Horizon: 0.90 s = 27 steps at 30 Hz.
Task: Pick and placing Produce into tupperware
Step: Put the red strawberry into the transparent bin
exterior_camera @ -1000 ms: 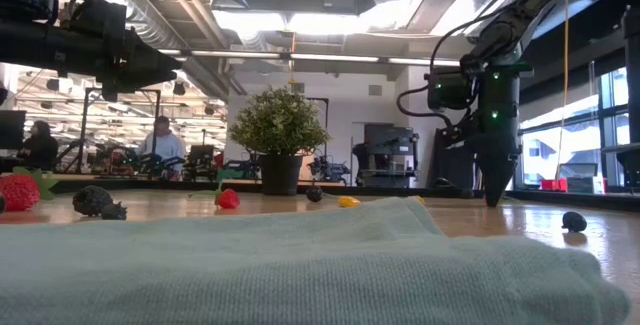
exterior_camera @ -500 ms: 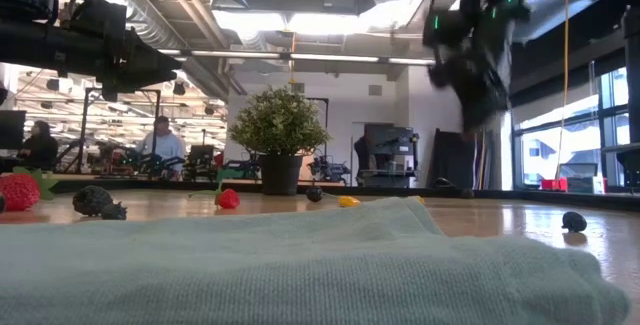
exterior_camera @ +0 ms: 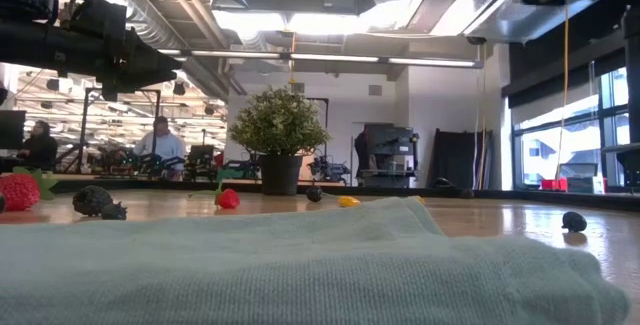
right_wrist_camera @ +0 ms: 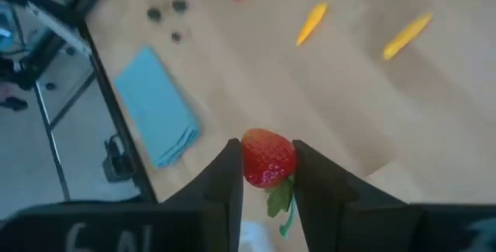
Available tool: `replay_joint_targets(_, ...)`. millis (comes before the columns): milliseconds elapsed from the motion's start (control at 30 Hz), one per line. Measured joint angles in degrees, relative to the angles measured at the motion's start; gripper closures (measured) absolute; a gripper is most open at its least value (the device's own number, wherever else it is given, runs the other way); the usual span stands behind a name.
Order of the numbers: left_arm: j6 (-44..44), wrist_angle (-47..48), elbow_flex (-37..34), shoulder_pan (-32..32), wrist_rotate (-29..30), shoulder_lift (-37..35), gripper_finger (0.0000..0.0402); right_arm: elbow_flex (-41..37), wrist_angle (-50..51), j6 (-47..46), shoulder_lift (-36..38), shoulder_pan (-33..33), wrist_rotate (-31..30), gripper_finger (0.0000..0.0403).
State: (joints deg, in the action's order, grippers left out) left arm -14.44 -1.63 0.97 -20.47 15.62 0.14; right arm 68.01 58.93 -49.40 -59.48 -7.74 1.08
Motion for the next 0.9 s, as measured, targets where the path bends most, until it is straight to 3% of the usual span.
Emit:
replay_joint_targets(200, 0.02, 0.00, -0.01, -0.01, 0.00, 0.00, 0.0259, 0.00, -2.09, -10.59, -7.25, -17.97, -3.42, 0.0311)
replay_joint_targets(433, 0.02, 0.00, -0.02, 0.00, 0.00, 0.00, 0.0259, 0.00, -5.00, -26.43, -20.78, -32.06, -3.45, 0.0311)
replay_joint_targets(667, 0.02, 0.00, 0.00, 0.00, -0.02, 0.00, 0.0259, 0.00, -6.68, -42.34, -30.98, -39.14, -3.40, 0.0311)
replay_joint_targets(900, -0.01, 0.00, 0.00, -0.01, -0.02, 0.00, 0.0259, 0.00, -6.59, -46.24, -38.59, -40.27, -1.58, 0.0311)
